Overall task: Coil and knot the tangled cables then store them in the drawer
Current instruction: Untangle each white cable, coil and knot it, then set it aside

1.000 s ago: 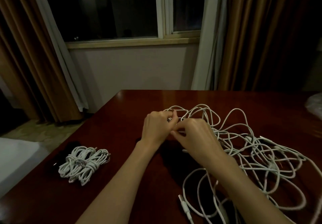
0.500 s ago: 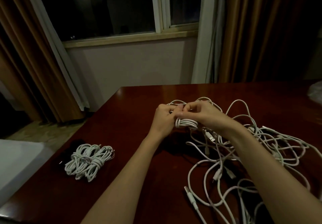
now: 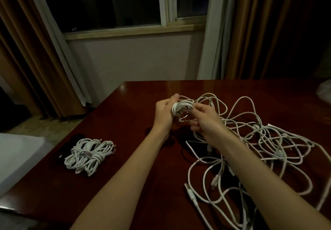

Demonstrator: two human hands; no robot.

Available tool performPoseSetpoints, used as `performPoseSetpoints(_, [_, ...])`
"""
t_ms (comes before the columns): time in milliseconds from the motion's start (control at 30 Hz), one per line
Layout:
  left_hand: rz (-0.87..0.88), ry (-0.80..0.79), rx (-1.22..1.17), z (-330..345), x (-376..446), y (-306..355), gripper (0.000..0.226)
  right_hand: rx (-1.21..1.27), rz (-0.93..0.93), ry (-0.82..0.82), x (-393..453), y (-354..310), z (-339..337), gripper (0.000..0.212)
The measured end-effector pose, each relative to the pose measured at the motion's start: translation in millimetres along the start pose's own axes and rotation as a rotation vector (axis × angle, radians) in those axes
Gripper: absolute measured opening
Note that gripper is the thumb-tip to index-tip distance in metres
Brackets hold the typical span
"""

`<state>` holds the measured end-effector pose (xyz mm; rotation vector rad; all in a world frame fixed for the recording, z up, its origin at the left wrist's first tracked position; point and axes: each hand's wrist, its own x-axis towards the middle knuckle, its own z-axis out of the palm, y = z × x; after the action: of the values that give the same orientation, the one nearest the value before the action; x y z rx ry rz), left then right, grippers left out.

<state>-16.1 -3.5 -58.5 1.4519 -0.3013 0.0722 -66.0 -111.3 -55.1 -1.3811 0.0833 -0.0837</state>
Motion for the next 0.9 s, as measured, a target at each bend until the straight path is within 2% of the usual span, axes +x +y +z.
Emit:
performPoseSetpoints(100, [-0.026,0.117,0.014,3,0,0,0.047,-0.396,-0.213,0.113,2,10,10,0.021])
performPoseSetpoints(167, [-0.007,0.194,0.083,0,4,-2,0.051,-0.638,-0.345,0.107,0,16,17,0.02])
performPoseSetpoints(233, [0.064,0.24,0.232,-8,8,-5,0.056,-0.825,-0.386,0.065,-4,17,21,0.021])
performPoseSetpoints(367, [0.217,0.244,0.52,-16,7,-9,0.058,-1.102,-0.418,0.039,-11,13,24,0.015])
performPoseSetpoints(567, [0.326,0.195,0.747,-20,7,-9,0.059,-1.462,-0.542,0.062,-22,-1,26,0.02])
performPoseSetpoints(700, [0.362,0.14,0.88,-22,7,-10,0.054,-1.449,-0.622,0.021,-24,-9,25,0.013])
performPoseSetpoints(900, [0.414,0.072,0.934,-25,12,-7,0.049,-1.188,-0.522,-0.017,-11,-11,7,0.014])
